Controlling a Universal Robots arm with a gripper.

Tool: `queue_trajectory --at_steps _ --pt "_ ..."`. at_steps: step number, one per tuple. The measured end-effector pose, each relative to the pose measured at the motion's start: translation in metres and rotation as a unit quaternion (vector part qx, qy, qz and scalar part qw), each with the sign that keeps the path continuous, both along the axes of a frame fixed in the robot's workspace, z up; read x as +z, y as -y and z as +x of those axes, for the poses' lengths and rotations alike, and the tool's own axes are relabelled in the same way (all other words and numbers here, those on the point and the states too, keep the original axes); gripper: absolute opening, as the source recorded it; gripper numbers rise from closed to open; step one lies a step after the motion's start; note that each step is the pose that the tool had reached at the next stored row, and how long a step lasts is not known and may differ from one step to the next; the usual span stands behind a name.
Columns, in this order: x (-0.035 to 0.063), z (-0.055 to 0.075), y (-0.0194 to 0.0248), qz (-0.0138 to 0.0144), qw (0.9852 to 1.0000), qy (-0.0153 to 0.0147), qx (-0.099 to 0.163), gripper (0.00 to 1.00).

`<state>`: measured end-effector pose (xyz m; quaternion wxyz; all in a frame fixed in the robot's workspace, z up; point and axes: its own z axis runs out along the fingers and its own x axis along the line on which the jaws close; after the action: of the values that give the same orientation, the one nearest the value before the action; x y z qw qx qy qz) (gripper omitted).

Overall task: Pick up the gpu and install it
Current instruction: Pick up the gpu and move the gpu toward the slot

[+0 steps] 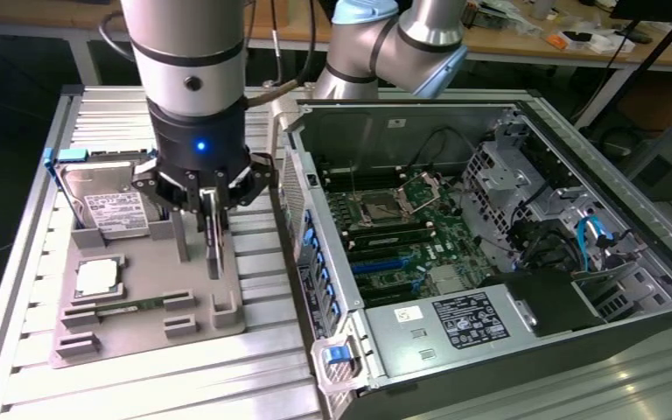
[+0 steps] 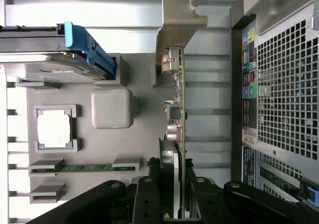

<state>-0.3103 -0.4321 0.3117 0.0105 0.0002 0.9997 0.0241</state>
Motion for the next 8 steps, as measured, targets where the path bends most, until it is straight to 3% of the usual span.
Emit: queue_trajectory --at_steps 8 --pt "0.0248 0.0 0.0 -0.0004 1.0 0.0 0.0 0.28"
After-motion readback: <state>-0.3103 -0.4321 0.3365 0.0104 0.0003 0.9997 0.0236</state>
